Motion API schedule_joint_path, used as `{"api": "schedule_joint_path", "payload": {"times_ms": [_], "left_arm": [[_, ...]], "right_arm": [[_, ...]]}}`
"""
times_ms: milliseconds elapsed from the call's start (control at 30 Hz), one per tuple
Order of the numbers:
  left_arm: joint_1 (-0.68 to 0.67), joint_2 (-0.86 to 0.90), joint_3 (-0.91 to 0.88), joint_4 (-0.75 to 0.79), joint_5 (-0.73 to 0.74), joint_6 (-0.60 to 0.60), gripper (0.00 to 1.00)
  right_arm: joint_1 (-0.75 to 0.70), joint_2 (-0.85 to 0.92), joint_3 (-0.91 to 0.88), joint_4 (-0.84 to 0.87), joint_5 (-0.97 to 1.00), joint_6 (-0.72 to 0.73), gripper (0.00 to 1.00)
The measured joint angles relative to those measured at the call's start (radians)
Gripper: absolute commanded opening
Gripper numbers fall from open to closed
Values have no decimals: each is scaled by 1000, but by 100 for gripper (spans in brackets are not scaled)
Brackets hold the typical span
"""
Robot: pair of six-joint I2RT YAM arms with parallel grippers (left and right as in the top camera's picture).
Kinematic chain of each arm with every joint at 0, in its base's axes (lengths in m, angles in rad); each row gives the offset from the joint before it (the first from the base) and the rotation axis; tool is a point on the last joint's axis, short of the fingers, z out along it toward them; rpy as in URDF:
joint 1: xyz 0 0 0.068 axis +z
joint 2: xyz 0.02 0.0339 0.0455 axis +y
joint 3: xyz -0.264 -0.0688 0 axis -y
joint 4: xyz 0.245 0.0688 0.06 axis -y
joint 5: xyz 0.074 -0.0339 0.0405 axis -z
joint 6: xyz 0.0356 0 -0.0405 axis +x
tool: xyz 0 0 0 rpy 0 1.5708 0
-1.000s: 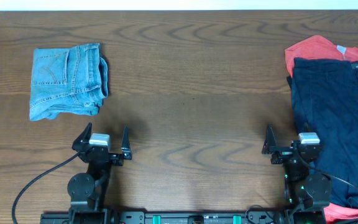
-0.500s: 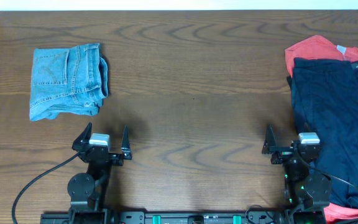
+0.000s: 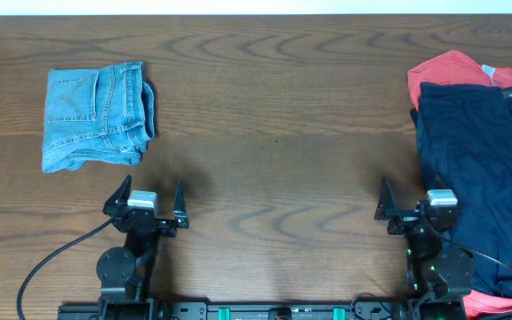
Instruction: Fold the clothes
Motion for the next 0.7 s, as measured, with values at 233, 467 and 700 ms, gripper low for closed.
{"api": "schedule_joint_path", "payload": {"times_ms": [233,467,700], "left_arm": [[0,0,0,0,0,0,98],[0,0,0,0,0,0,98],[0,0,0,0,0,0,98]], "right_arm": [[0,0,0,0,0,0,99],[0,0,0,0,0,-3,99],[0,0,0,0,0,-3,99]]}}
